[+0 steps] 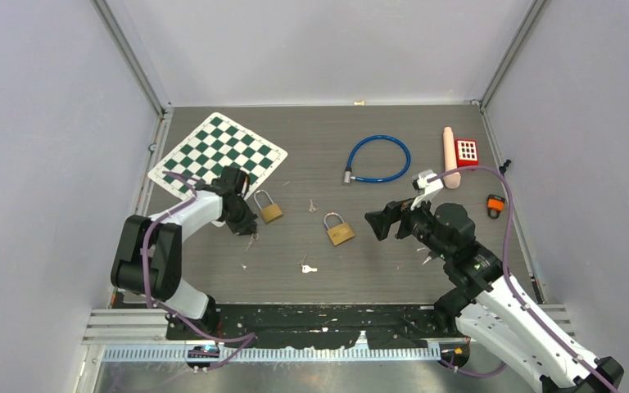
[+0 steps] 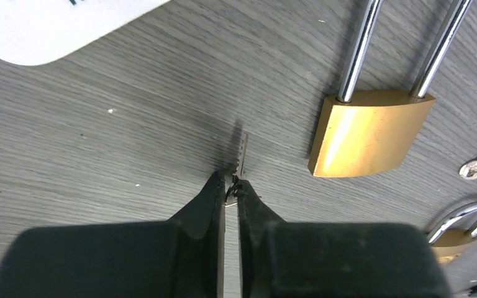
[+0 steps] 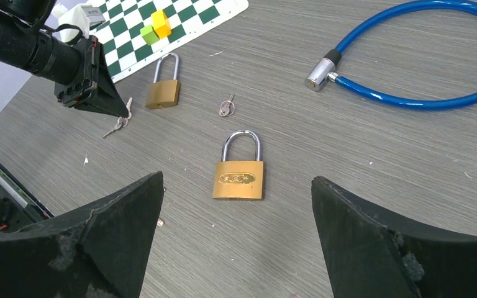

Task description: Unlock with the key

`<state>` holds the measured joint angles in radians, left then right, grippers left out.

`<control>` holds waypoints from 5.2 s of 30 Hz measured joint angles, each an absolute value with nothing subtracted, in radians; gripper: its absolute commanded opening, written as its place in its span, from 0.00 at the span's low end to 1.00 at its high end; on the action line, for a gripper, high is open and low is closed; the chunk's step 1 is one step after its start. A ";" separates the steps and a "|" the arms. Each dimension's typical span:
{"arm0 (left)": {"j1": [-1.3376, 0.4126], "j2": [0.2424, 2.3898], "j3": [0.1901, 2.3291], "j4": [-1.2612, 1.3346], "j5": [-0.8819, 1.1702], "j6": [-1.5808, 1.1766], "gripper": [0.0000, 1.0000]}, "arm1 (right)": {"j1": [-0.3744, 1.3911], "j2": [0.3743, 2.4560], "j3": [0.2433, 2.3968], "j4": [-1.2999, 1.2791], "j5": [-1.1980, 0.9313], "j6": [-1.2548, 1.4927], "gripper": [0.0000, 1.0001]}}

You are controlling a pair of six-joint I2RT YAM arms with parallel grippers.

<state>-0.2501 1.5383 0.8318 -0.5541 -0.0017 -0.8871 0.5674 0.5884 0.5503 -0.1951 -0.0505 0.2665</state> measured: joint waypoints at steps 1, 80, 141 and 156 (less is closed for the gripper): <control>-0.250 1.538 0.833 -0.554 0.006 -0.887 0.00 | 0.567 0.588 0.549 -0.194 -0.051 0.266 0.96; -0.242 0.708 0.806 -0.580 -0.443 -0.385 1.00 | 1.091 2.074 1.361 -0.065 0.132 -0.051 0.07; -0.645 0.991 0.474 0.484 0.241 -1.095 0.49 | 0.777 1.053 0.367 0.783 -0.094 0.821 0.05; -0.673 1.066 0.503 0.595 0.251 -1.115 0.00 | 0.777 1.051 0.355 0.801 -0.091 0.827 0.06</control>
